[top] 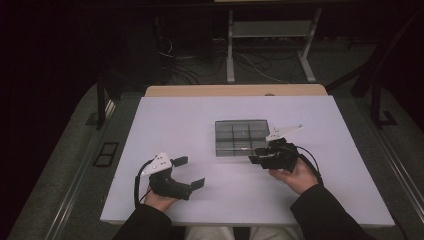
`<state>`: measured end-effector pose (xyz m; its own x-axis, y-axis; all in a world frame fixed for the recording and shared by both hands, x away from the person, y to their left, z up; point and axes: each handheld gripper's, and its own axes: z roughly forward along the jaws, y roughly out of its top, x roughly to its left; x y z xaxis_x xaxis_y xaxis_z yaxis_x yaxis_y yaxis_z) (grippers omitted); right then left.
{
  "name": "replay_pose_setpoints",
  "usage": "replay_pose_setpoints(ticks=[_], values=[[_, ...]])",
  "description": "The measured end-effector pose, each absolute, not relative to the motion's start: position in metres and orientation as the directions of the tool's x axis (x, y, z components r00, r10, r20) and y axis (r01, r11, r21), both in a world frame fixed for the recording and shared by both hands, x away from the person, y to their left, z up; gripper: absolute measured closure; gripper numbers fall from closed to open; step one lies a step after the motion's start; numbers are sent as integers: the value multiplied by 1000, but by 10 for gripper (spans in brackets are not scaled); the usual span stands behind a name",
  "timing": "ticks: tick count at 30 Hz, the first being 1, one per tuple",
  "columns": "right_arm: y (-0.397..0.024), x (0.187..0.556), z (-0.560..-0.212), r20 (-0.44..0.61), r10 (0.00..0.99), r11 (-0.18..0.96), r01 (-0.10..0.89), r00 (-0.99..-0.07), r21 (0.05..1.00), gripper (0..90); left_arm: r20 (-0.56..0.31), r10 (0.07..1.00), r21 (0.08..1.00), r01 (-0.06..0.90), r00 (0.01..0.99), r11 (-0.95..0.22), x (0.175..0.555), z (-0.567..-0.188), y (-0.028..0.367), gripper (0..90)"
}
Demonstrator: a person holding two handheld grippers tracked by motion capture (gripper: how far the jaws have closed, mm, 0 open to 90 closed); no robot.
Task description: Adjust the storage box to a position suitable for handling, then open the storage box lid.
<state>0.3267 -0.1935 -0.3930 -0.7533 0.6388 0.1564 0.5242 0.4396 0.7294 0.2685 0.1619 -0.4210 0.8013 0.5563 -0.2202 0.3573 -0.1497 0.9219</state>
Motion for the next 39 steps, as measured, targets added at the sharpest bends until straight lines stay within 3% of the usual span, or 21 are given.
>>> replay_pose_setpoints(ticks=[14,17,22,24,39], values=[[-213,313,-379,161,654,420,531,-740,735,173,-222,559,923,357,799,-144,268,-421,162,0],[-217,310,-377,169,648,421,534,-743,733,114,-223,559,922,359,798,-144,269,-421,162,0],[-221,306,-375,177,635,427,533,-752,730,104,-224,561,923,359,797,-142,268,-421,162,0],[-223,306,-375,178,651,421,546,-738,725,16,-222,561,922,358,798,-144,268,-421,163,0],[-239,321,-388,189,671,435,587,-717,683,19,-222,560,923,358,798,-143,268,-421,162,0]])
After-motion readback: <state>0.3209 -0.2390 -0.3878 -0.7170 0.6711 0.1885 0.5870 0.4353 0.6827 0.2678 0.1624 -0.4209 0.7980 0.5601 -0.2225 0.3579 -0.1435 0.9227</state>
